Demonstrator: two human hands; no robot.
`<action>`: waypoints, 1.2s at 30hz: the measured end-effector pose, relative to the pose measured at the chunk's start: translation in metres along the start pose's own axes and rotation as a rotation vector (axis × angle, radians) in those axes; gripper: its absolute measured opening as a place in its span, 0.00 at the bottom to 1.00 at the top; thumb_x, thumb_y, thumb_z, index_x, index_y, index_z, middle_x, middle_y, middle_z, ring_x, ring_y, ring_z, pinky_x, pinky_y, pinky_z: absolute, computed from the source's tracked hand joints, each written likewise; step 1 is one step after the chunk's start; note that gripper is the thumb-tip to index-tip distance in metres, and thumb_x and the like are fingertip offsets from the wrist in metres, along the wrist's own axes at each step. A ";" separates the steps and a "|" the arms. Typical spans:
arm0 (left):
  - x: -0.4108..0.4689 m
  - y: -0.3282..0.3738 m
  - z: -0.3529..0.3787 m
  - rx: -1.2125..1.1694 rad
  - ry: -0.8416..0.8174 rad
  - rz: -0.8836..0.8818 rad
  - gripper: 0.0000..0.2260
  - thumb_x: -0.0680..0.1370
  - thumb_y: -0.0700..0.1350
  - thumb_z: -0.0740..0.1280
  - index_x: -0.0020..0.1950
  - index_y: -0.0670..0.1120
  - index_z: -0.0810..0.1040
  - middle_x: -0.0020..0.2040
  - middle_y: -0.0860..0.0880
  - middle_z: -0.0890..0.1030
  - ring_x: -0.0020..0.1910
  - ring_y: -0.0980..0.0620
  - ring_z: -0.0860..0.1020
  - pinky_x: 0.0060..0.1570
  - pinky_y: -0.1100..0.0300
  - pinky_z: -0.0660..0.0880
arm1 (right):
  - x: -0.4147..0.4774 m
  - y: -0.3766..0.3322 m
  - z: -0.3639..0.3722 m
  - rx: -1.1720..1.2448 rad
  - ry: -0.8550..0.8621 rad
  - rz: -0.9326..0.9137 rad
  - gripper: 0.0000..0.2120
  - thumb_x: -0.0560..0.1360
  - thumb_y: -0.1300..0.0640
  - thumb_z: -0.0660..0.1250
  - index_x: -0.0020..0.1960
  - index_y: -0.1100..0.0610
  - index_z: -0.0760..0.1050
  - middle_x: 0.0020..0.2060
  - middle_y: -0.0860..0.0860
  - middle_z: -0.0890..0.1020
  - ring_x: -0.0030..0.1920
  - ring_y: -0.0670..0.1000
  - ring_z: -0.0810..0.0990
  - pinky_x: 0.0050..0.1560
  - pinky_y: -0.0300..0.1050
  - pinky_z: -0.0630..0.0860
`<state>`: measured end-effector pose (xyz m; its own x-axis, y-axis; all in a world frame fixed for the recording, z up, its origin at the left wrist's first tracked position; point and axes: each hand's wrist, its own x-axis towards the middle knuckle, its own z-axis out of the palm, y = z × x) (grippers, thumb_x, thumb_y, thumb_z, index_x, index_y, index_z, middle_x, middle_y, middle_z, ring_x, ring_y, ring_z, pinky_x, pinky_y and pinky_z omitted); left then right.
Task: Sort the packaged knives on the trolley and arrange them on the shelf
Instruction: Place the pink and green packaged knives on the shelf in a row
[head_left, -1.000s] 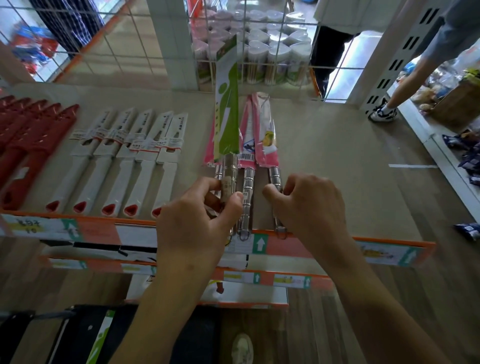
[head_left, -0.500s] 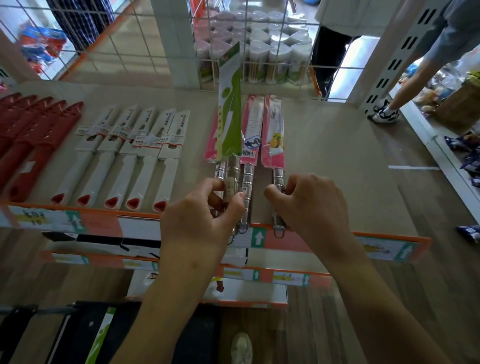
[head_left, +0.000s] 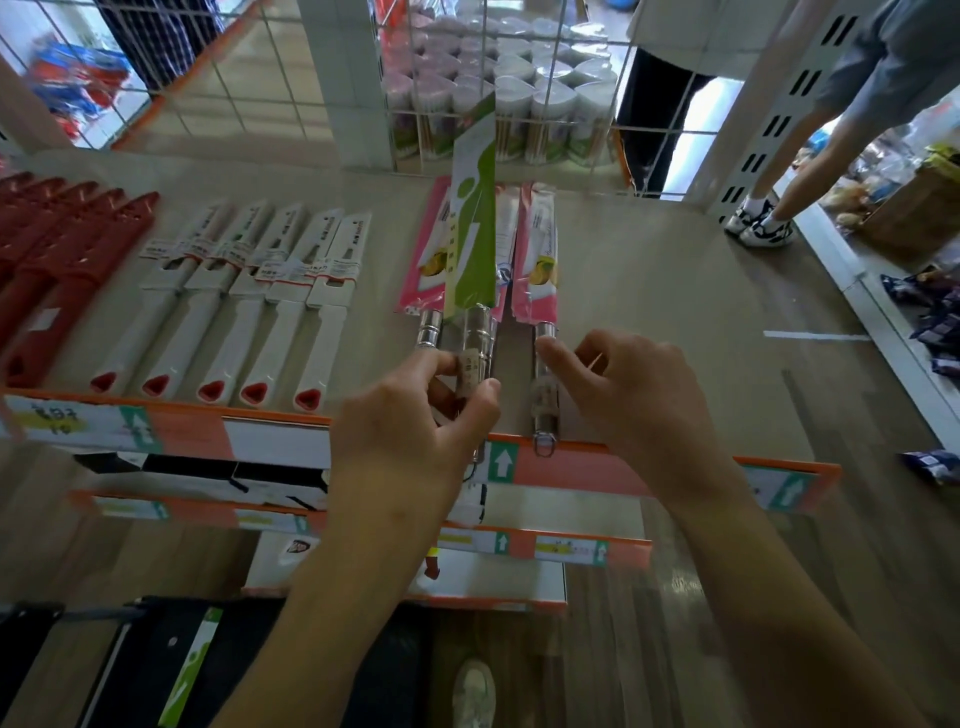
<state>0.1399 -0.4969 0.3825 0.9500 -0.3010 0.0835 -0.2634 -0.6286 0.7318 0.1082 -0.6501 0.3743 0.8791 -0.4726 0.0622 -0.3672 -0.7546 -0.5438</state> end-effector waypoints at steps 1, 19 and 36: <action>0.000 0.002 0.001 0.002 -0.002 0.004 0.12 0.73 0.56 0.63 0.50 0.50 0.77 0.30 0.60 0.71 0.29 0.64 0.71 0.30 0.74 0.68 | 0.001 0.001 -0.002 0.027 0.013 -0.010 0.19 0.75 0.40 0.59 0.36 0.54 0.72 0.28 0.45 0.72 0.31 0.46 0.72 0.29 0.35 0.65; 0.003 0.055 0.051 -0.019 0.026 0.276 0.12 0.72 0.55 0.63 0.45 0.50 0.80 0.31 0.57 0.77 0.27 0.61 0.75 0.32 0.66 0.74 | 0.020 0.030 -0.026 0.650 -0.051 0.130 0.16 0.73 0.49 0.66 0.28 0.50 0.74 0.18 0.42 0.74 0.20 0.41 0.69 0.29 0.41 0.64; 0.019 0.045 0.047 0.081 0.057 0.342 0.14 0.74 0.52 0.62 0.53 0.45 0.80 0.40 0.55 0.78 0.36 0.57 0.76 0.38 0.73 0.68 | 0.036 0.063 -0.034 0.410 -0.204 0.220 0.17 0.76 0.48 0.62 0.36 0.58 0.78 0.27 0.54 0.75 0.28 0.50 0.71 0.34 0.47 0.69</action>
<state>0.1387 -0.5647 0.3848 0.8119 -0.4647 0.3535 -0.5780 -0.5542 0.5990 0.1060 -0.7302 0.3701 0.8510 -0.4708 -0.2328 -0.4364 -0.3873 -0.8122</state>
